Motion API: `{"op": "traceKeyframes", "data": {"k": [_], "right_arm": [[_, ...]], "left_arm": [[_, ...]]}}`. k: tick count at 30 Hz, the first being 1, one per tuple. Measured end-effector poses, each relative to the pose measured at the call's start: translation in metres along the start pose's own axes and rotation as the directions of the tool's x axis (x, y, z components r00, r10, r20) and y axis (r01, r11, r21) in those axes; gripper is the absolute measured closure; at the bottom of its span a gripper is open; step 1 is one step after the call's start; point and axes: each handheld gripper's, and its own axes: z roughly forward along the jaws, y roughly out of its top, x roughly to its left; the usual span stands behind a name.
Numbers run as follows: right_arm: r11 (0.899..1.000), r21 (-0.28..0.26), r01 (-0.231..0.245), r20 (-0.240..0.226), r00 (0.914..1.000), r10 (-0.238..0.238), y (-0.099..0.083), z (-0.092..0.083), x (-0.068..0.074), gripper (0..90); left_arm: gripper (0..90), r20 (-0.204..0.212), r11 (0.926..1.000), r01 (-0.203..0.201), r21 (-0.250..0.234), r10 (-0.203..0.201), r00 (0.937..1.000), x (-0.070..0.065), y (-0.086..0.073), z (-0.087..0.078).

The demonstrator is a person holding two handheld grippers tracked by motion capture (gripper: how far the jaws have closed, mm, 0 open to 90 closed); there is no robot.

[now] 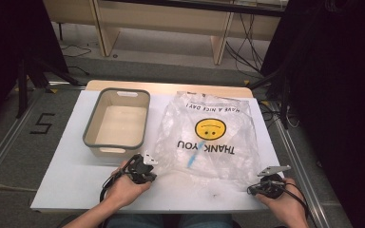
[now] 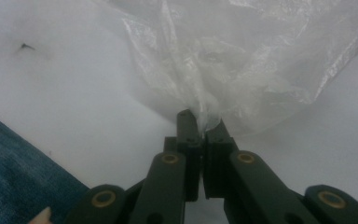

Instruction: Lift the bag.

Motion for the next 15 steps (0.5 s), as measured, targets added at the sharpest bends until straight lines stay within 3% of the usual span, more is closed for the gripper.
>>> {"op": "traceKeyframes", "data": {"k": [4,8,11,15], "right_arm": [[0.999,-0.050,-0.013,-0.011,0.9999,0.012,0.002,-0.003,0.000,88.2],[0.995,-0.100,-0.021,-0.019,0.9997,0.019,0.003,-0.007,0.000,88.3],[0.989,-0.149,-0.021,-0.019,0.9997,0.018,0.005,-0.010,-0.001,88.4],[0.976,-0.214,-0.034,-0.020,0.9993,0.031,0.007,-0.015,-0.002,88.4]], "left_arm": [[88.6,0.009,0.9972,-0.027,-0.070,0.028,0.9996,-0.001,0.002,-0.007],[88.6,0.009,0.9891,-0.053,-0.137,0.055,0.9985,-0.001,0.003,-0.014],[88.6,0.004,0.9798,-0.061,-0.190,0.063,0.9980,-0.002,0.005,-0.019],[88.7,-0.007,0.9612,-0.075,-0.266,0.075,0.9971,-0.003,0.007,-0.024]]}}
